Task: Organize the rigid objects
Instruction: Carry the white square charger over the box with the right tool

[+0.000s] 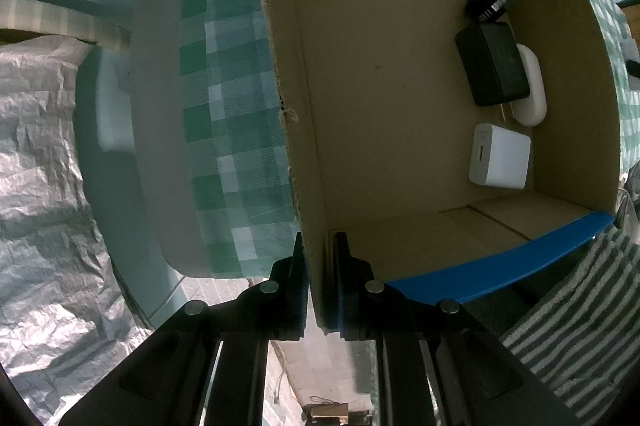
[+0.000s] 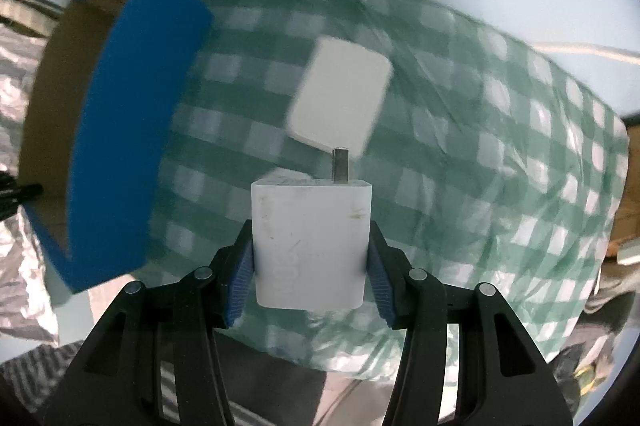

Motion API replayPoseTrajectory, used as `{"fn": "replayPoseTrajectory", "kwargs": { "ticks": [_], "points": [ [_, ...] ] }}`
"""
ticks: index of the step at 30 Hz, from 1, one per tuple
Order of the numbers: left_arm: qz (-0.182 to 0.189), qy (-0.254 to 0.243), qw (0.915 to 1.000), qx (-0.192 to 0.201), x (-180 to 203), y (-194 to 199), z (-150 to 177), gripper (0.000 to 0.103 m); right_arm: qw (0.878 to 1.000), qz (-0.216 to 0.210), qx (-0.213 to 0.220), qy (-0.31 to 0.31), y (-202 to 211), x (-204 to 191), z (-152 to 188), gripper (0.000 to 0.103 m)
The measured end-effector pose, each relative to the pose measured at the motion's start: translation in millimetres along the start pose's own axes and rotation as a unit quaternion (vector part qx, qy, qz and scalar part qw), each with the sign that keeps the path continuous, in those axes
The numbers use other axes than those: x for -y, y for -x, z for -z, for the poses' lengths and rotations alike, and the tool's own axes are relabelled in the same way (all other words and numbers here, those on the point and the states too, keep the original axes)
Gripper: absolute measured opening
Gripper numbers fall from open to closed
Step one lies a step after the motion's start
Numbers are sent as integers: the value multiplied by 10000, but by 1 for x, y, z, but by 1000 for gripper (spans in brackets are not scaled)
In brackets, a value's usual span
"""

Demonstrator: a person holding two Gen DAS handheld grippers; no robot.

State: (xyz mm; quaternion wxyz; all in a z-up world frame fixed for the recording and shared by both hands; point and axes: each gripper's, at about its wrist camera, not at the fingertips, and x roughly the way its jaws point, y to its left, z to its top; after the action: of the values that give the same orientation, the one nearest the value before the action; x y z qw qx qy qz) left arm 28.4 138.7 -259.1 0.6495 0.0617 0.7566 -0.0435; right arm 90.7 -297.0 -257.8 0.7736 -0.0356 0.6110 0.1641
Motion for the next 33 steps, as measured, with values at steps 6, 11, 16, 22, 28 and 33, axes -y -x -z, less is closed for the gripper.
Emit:
{"fn": "replayPoseTrajectory", "kwargs": {
  "ticks": [6, 11, 16, 22, 28, 33],
  "points": [
    [18, -1, 10000, 2, -2, 0, 0, 11, 9985, -185, 223, 457, 35, -79, 0, 52],
    [25, 5, 10000, 9, -3, 0, 0, 11, 9945, -284, 314, 955, 46, -128, -11, 52],
    [37, 38, 10000, 37, -4, 0, 1, 11, 9896, -352, 362, 1347, 52, -166, -19, 52],
    [41, 58, 10000, 69, -3, 2, 2, 11, 9830, -433, 332, 1754, 43, -213, -25, 52],
    [37, 47, 9999, 102, -3, 3, 5, 11, 9788, -391, 119, 2009, 14, -249, -29, 52],
    [26, 22, 9999, 102, -2, 4, 7, 11, 9770, -290, -108, 2109, -8, -261, -26, 52]
  ]
}}
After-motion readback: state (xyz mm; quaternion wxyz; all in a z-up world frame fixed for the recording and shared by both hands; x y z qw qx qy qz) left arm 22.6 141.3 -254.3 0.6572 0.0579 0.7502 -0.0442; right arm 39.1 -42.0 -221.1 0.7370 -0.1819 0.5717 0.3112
